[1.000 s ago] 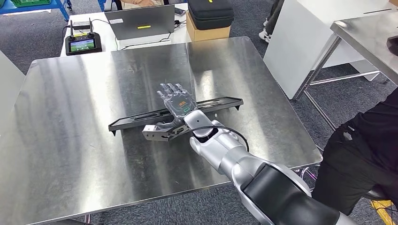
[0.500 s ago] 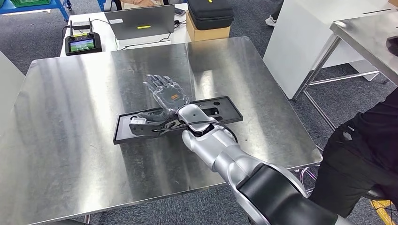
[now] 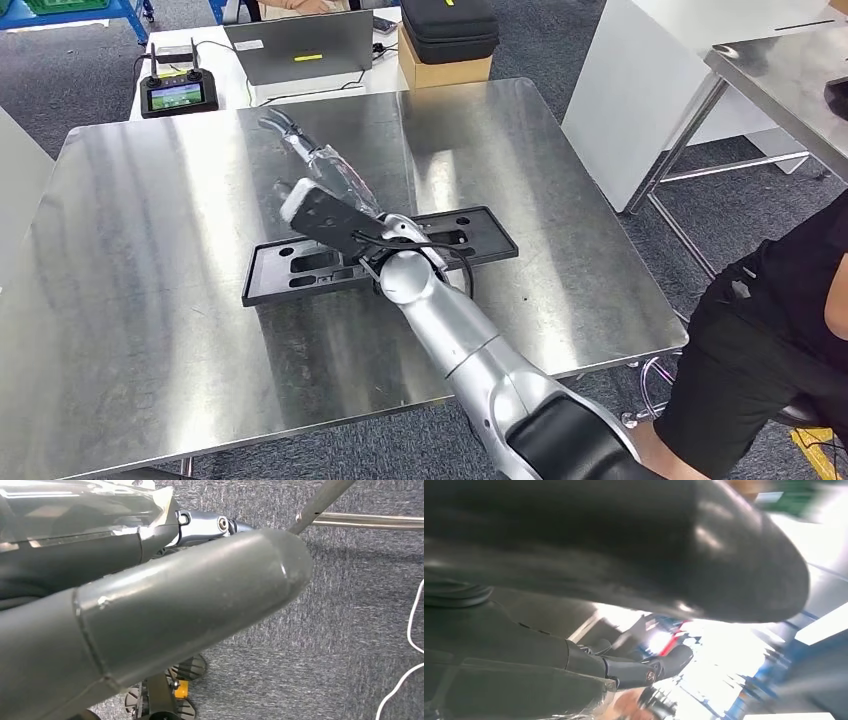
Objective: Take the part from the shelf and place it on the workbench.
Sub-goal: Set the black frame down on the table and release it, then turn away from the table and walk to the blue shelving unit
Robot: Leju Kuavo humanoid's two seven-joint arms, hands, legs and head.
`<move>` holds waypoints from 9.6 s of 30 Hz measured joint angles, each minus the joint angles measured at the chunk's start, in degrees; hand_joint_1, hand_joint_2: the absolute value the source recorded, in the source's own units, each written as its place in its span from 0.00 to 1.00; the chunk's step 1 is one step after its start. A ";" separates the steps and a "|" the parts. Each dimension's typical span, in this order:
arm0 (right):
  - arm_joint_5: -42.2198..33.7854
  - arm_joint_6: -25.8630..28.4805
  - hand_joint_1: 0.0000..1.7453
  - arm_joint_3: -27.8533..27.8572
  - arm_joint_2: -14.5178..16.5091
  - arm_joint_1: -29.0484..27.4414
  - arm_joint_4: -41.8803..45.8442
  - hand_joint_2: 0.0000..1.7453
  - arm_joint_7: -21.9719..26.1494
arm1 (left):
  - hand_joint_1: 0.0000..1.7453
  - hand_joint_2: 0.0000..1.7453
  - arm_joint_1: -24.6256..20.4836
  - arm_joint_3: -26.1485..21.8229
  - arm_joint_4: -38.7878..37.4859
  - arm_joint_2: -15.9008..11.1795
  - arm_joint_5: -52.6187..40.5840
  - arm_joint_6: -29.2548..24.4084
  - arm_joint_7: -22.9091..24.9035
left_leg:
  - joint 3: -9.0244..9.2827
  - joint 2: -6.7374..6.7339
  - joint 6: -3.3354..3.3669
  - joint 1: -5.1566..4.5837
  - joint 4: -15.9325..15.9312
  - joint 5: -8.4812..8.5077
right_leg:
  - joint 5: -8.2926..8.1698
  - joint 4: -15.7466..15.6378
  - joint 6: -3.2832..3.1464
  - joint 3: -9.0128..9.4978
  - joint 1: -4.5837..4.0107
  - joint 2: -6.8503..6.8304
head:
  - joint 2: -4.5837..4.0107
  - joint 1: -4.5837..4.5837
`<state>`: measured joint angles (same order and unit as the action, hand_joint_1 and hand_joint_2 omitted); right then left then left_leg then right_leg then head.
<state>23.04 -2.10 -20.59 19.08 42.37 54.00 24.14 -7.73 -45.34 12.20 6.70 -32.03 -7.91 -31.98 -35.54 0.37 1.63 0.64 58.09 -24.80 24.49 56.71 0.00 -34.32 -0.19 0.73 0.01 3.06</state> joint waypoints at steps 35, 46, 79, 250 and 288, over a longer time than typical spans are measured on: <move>-42.10 -15.34 0.00 -2.45 -7.55 -21.50 43.67 0.00 -2.97 | 0.00 0.00 0.69 -6.35 0.00 0.72 4.04 -6.44 6.73 | 0.04 0.04 -0.11 0.00 -0.01 -0.14 | 0.12 -0.02 0.11 0.05 0.00 0.01 | -0.01 0.00; -44.03 -18.41 0.00 -4.41 -8.76 -20.37 43.97 0.00 -3.86 | 0.00 0.00 0.85 -10.30 0.00 1.86 8.04 -7.75 2.92 | 0.06 0.04 -0.12 0.01 -0.01 -0.16 | 0.12 -0.02 0.11 0.09 -0.01 0.01 | 0.00 0.00; -39.44 -19.37 0.00 -3.92 -14.64 -35.79 47.23 0.00 7.64 | 0.00 0.00 0.60 -7.33 0.15 -1.50 2.22 -0.57 0.78 | -4.39 -0.19 -1.70 1.40 14.85 -9.35 | 0.87 0.18 -0.24 1.36 0.91 -0.57 | -0.01 -0.01; -13.52 14.49 0.00 25.38 -15.26 -40.28 -43.20 0.00 -26.30 | 0.00 0.00 2.48 -7.18 0.01 -1.83 -6.36 0.02 -0.56 | 0.48 -4.12 0.92 0.49 0.16 -0.97 | 5.36 11.88 4.33 0.59 1.43 -2.05 | 0.01 0.52; -10.11 13.51 0.00 24.75 -15.05 -39.61 -43.60 0.00 -28.66 | 0.00 0.00 2.09 -8.17 -0.01 -1.52 -6.14 -1.20 -1.00 | 4.74 -5.22 -2.25 1.43 1.37 -5.23 | 2.97 -0.53 0.02 4.23 1.22 -2.13 | 0.01 0.55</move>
<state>12.93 11.41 4.16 4.03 2.76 10.40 -4.52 -5.65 -53.51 12.19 5.18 -38.17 -9.10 -32.97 -30.81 -4.86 -0.61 2.07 59.46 -30.02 27.45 56.18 0.02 -30.10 1.03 -1.40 0.02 3.61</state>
